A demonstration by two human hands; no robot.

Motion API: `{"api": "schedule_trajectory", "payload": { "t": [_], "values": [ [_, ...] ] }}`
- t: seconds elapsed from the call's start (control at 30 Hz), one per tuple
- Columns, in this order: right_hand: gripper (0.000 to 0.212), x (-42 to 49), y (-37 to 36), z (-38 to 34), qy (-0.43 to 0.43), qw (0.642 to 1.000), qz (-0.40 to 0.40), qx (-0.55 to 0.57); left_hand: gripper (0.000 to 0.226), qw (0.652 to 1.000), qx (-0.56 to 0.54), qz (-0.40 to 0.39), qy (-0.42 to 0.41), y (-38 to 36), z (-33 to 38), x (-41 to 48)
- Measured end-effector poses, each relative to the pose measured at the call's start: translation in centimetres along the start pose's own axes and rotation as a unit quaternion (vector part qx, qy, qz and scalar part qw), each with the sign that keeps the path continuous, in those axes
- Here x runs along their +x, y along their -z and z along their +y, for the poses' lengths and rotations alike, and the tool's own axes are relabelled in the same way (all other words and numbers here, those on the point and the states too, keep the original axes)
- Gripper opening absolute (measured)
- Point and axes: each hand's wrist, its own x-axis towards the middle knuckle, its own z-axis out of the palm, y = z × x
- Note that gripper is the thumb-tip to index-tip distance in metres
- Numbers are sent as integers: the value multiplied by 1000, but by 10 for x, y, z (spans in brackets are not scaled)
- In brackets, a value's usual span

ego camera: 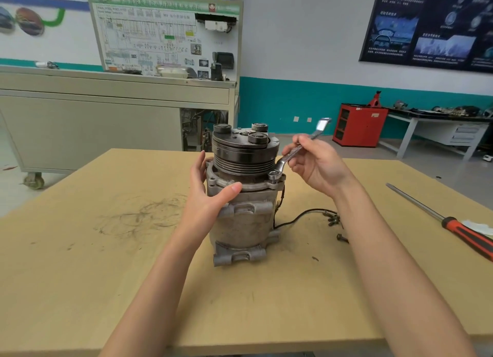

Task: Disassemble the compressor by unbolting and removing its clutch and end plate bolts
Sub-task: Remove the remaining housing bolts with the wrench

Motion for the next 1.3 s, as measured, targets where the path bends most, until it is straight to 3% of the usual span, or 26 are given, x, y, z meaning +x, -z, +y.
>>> {"api": "schedule_trajectory", "payload": {
  "t": [0.17,0.23,0.33,0.4,0.5,0.63,0.67,0.73,0.93,1.07,1.2,1.3],
  "values": [
    [24,11,5,8,-54,997,-19,51,107,1000,-4,-1,1,0,1,0],
    [29,7,2,6,-7,999,36,38,107,1000,-2,-1,2,0,1,-1],
    [32,-8,-13,-4,129,968,176,-122,106,1000,-1,-3,7,0,1,-1],
    [29,-25,-26,-10,230,915,222,-245,105,1000,1,-4,4,-1,1,-1],
    [23,-51,-53,-11,359,841,170,-367,106,1000,2,-4,1,0,2,-1],
    [33,-62,-67,-1,491,638,100,-585,108,1000,0,-4,-1,-1,3,-2],
    [40,-62,-67,2,503,601,95,-614,109,1000,2,-5,-2,-1,4,-2],
    [52,-64,-67,5,515,565,92,-638,111,1000,5,-5,-2,-1,5,-2],
    [40,-71,-72,15,526,552,75,-642,109,1000,6,-7,-5,-1,6,-2],
    [44,-75,-67,20,540,525,63,-655,108,1000,1,-4,-10,-2,7,-3],
    [46,-79,-57,17,535,533,72,-651,103,1000,-11,0,-2,-2,8,-3],
    [45,-79,-54,18,545,507,63,-665,103,1000,-12,2,2,-3,8,-4]
  ]
}}
